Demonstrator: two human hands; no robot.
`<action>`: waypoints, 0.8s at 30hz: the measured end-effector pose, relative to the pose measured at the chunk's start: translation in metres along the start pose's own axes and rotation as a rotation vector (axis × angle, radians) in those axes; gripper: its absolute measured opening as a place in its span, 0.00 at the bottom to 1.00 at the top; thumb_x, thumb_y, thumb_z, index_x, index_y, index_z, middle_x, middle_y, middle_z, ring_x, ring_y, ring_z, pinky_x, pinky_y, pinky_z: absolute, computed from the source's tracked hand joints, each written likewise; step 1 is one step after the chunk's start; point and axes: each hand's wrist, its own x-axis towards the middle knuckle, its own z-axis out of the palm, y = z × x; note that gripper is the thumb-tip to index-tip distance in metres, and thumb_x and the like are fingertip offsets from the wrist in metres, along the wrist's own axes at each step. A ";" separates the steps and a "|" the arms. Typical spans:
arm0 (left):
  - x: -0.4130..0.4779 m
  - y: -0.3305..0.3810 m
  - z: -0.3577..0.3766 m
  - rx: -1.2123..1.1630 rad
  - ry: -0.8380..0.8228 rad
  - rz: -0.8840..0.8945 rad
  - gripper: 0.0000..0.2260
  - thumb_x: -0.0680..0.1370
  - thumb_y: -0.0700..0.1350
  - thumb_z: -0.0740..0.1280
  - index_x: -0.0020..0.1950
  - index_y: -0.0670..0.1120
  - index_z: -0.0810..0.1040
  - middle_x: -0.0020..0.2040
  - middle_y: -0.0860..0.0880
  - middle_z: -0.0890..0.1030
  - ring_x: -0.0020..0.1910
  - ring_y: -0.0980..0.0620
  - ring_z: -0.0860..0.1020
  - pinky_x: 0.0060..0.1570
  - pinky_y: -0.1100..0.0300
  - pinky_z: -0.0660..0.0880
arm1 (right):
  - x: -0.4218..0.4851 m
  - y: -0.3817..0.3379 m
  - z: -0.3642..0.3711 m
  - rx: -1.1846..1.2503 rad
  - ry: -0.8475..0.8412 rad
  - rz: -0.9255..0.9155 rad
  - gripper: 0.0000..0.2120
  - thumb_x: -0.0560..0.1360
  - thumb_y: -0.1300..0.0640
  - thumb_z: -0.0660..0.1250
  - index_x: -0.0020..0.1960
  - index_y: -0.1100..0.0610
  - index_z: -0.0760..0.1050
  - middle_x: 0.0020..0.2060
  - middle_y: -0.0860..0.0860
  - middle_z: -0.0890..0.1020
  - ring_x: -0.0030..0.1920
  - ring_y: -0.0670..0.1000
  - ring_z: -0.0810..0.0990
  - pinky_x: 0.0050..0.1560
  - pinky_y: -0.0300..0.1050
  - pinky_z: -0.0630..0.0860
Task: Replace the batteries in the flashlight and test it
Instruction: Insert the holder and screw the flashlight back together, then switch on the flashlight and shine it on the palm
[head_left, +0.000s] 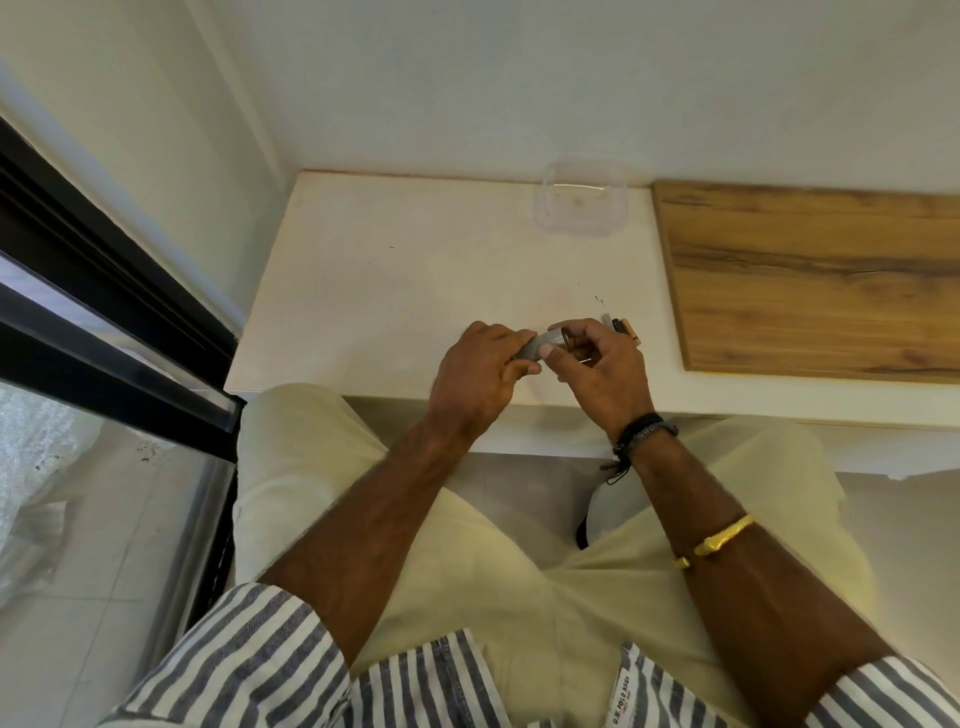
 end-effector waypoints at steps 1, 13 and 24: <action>-0.001 0.000 0.001 -0.007 0.014 -0.005 0.16 0.79 0.50 0.68 0.64 0.45 0.79 0.54 0.47 0.84 0.51 0.48 0.77 0.50 0.53 0.76 | -0.001 0.000 0.002 0.077 0.005 0.058 0.10 0.76 0.56 0.74 0.56 0.52 0.80 0.44 0.47 0.84 0.46 0.49 0.83 0.48 0.46 0.84; 0.004 0.005 0.000 -1.025 -0.014 -0.694 0.24 0.82 0.61 0.56 0.68 0.45 0.74 0.66 0.46 0.78 0.66 0.51 0.75 0.71 0.51 0.67 | 0.006 0.004 0.019 1.320 0.156 0.668 0.11 0.82 0.45 0.62 0.54 0.53 0.75 0.39 0.53 0.80 0.39 0.53 0.79 0.54 0.55 0.75; 0.004 -0.004 -0.005 -1.724 0.030 -0.804 0.45 0.75 0.75 0.45 0.78 0.41 0.58 0.78 0.41 0.63 0.77 0.43 0.60 0.77 0.47 0.54 | 0.003 -0.014 0.005 1.743 0.096 0.517 0.07 0.67 0.54 0.59 0.36 0.57 0.71 0.32 0.52 0.71 0.34 0.55 0.71 0.50 0.49 0.69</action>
